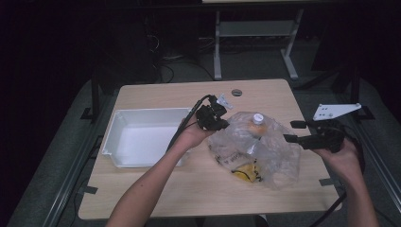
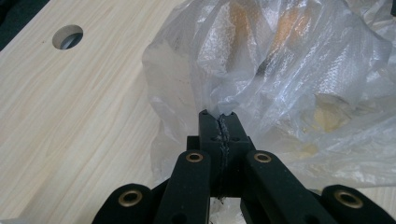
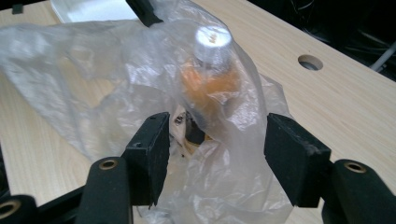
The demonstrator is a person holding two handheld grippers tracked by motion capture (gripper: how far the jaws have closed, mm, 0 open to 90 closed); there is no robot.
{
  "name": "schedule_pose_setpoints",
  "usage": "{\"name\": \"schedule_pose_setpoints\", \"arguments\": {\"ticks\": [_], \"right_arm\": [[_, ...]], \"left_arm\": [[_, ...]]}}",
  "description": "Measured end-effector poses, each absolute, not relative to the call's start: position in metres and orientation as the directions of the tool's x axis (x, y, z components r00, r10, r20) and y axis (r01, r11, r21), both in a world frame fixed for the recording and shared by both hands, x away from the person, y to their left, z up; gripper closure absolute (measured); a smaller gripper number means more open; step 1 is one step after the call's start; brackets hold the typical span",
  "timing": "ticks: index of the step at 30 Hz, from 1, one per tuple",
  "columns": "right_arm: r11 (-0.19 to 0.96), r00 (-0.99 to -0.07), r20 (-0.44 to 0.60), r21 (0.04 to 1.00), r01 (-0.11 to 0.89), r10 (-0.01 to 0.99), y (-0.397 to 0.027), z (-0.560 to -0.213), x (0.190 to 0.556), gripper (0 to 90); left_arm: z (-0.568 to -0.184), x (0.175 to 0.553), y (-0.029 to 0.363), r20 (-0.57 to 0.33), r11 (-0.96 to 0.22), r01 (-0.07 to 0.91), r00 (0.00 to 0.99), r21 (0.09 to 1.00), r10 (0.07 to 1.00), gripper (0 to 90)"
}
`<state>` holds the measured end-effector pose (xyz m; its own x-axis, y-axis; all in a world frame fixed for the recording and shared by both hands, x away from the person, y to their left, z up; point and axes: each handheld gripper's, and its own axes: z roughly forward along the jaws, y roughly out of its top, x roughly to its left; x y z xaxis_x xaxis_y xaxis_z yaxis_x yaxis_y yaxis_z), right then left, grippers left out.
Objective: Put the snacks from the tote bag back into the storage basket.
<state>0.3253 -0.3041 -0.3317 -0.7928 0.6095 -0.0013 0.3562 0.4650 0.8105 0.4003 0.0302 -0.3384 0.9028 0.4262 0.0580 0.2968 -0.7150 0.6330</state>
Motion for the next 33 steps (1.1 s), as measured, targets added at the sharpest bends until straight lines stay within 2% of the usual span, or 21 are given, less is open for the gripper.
{"name": "schedule_pose_setpoints", "arguments": {"ticks": [13,22,25,28,29,31,33], "right_arm": [[0.504,-0.799,0.004,0.775,0.382,0.601,-0.298,-0.328,0.36,34.8],[0.572,-0.837,0.032,0.716,0.401,0.547,-0.28,-0.337,0.392,40.3],[0.591,-0.848,0.051,0.695,0.41,0.527,-0.275,-0.344,0.4,46.5],[0.62,-0.86,0.051,0.671,0.406,0.508,-0.271,-0.349,0.404,63.8],[0.631,-0.864,0.042,0.665,0.399,0.502,-0.27,-0.349,0.405,74.3],[0.65,-0.872,0.022,0.658,0.38,0.488,-0.27,-0.348,0.405,87.3],[0.655,-0.874,0.012,0.657,0.373,0.486,-0.27,-0.346,0.405,89.8]], "left_arm": [[-0.342,0.409,0.029,0.06,-0.722,0.302,0.902,0.623,0.429,90.0],[-0.346,0.415,0.031,0.063,-0.723,0.316,0.894,0.614,0.445,90.0],[-0.348,0.416,0.03,0.063,-0.725,0.316,0.894,0.612,0.443,90.0],[-0.35,0.417,0.029,0.067,-0.734,0.31,0.898,0.604,0.434,90.0],[-0.35,0.417,0.029,0.067,-0.734,0.31,0.898,0.605,0.434,90.0],[-0.349,0.418,0.029,0.069,-0.731,0.308,0.898,0.609,0.435,90.0],[-0.348,0.419,0.03,0.066,-0.727,0.311,0.896,0.612,0.439,90.0]]}}
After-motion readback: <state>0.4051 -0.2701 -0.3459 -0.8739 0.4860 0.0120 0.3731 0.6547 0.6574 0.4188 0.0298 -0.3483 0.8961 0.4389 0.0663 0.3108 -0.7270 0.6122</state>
